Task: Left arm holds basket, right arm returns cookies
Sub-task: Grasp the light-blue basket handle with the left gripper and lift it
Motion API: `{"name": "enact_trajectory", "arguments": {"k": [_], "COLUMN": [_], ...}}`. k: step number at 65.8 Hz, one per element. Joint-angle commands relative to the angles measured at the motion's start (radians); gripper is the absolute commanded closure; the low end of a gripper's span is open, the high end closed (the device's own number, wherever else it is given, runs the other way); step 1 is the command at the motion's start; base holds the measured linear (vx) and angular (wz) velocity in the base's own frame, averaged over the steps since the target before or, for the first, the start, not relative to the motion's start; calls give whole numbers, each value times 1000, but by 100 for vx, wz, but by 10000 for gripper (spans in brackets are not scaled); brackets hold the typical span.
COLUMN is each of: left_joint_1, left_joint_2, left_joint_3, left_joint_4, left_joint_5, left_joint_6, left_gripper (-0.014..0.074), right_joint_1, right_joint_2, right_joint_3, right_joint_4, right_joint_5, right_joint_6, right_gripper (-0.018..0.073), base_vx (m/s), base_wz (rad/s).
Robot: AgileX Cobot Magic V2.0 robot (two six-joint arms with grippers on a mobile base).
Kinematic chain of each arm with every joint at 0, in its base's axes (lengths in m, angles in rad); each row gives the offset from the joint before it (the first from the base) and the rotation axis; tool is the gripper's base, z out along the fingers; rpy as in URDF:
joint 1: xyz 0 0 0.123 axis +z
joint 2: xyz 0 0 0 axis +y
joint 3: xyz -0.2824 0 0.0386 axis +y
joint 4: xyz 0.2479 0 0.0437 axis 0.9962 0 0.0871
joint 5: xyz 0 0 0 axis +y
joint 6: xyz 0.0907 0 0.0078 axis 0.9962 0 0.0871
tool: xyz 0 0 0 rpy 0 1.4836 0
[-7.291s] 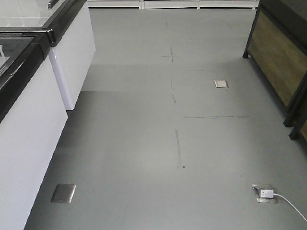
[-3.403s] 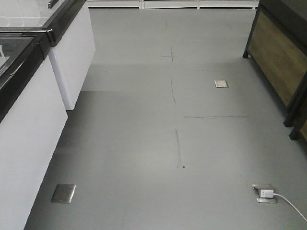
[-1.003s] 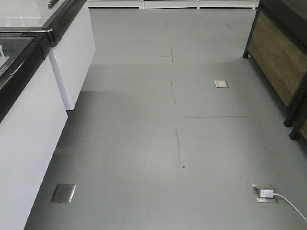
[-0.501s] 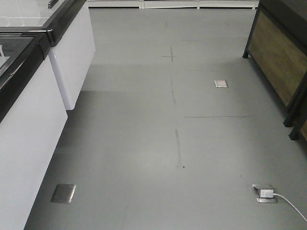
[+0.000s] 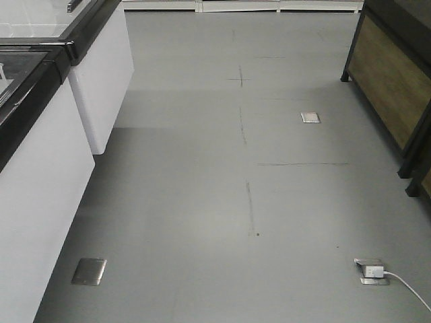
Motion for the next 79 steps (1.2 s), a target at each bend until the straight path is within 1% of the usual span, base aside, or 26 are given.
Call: {"name": "enact_trajectory", "arguments": {"k": [1, 18, 33, 36, 41, 45, 51, 56, 60, 69, 79], "left_joint_1": [-18, -58, -57, -57, -57, -57, -57, -57, -57, -57, -57], "left_joint_2": [-8, 74, 118, 120, 122, 127, 130, 130, 130, 130, 130], "left_joint_3": [-49, -114, -174, -175, -175, -175, -175, -177, -177, -181, -225], "left_joint_4": [-77, -123, -133, -148, -186, -228, -286, -288, -288, -288, -288], "left_joint_5": [17, 9, -4, -6, -16, -21, -14, -12, -6, 8, 25], "left_joint_6": [-17, -13, -17, -17, -14, -14, -3, 18, 20, 20, 17], "left_gripper": [71, 71, 73, 80, 125, 190, 338, 487, 608, 605, 603], "right_joint_1": [-3, -3, -3, -3, -3, -3, -3, -3, -3, -3, -3], "right_joint_2": [-13, -13, -13, -13, -13, -13, -13, -13, -13, -13, -13], "right_joint_3": [18, 18, 18, 18, 18, 18, 18, 18, 18, 18, 18], "right_joint_4": [-6, -6, -6, -6, -6, -6, -6, -6, -6, -6, -6], "right_joint_5": [-74, -74, -74, -74, -74, -74, -74, -74, -74, -74, -74], "right_joint_6": [1, 1, 1, 1, 1, 1, 1, 1, 1, 1, 1], "right_gripper": [565, 565, 565, 565, 565, 565, 565, 565, 565, 565, 565], "base_vx": [0, 0, 0, 0, 0, 0, 0, 0, 0, 0, 0], "base_wz": [0, 0, 0, 0, 0, 0, 0, 0, 0, 0, 0]}}
